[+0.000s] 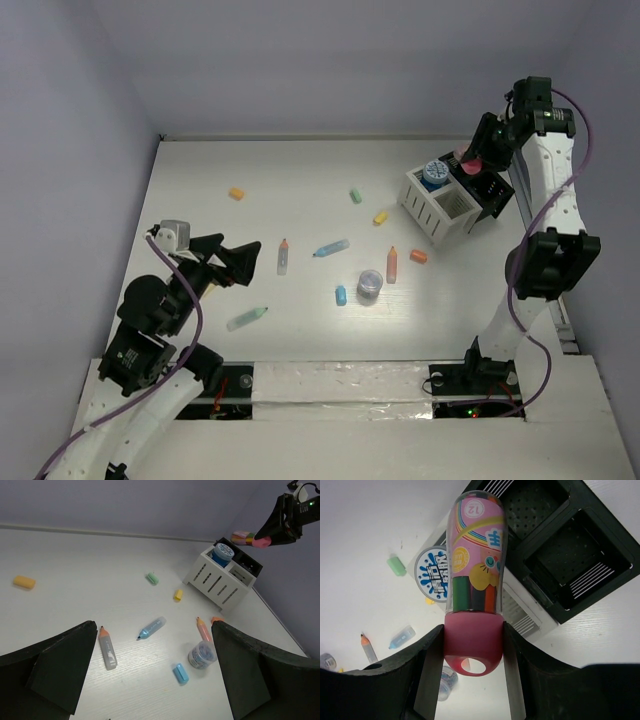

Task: Sort the stationery into containers
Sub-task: Place the stationery in the storage box.

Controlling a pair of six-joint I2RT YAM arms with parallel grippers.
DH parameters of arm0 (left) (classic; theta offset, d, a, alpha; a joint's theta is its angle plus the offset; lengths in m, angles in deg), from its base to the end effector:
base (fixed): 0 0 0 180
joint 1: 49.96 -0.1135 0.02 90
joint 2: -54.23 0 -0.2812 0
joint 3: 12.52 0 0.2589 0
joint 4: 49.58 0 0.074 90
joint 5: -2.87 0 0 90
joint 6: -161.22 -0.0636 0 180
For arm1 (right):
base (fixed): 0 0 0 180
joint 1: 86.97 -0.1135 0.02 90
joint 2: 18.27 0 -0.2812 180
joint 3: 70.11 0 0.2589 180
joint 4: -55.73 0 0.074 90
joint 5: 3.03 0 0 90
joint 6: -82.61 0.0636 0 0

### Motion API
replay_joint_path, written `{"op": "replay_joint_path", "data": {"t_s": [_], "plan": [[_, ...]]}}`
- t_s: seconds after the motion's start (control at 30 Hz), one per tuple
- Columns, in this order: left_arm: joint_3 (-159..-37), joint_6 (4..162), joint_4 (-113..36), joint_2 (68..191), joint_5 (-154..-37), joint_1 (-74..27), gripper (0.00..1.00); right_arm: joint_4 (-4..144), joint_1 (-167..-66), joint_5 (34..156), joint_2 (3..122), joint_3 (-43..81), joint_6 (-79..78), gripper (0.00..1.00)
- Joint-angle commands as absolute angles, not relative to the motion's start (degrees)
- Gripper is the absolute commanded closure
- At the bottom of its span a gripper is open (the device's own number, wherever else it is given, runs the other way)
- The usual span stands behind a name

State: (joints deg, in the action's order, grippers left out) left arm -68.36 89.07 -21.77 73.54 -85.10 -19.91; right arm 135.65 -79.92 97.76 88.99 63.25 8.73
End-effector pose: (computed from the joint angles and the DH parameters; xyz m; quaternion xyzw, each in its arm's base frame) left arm 0.0865 -0.0474 0.3815 0.0558 0.6489 -0.2974 0.6981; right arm 0.4148 -0.0393 0.3858 0.1614 0.9329 0.1135 0.3011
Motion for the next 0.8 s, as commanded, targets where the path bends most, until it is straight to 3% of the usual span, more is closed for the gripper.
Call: {"op": "replay_joint_path", "data": {"t_s": [0.0,0.77], "plan": [[-68.3,88.5,-23.4,74.4,-84.6,-19.5,0.01,131.2,-78.4,98.6,88.8,66.3,9.3,0.83],[-68.3,88.3,-23.5,77.8,-84.4,-20.1,0.01,131.3,-75.7,102.0,95.3,66.2,7.0,0.8]]}}
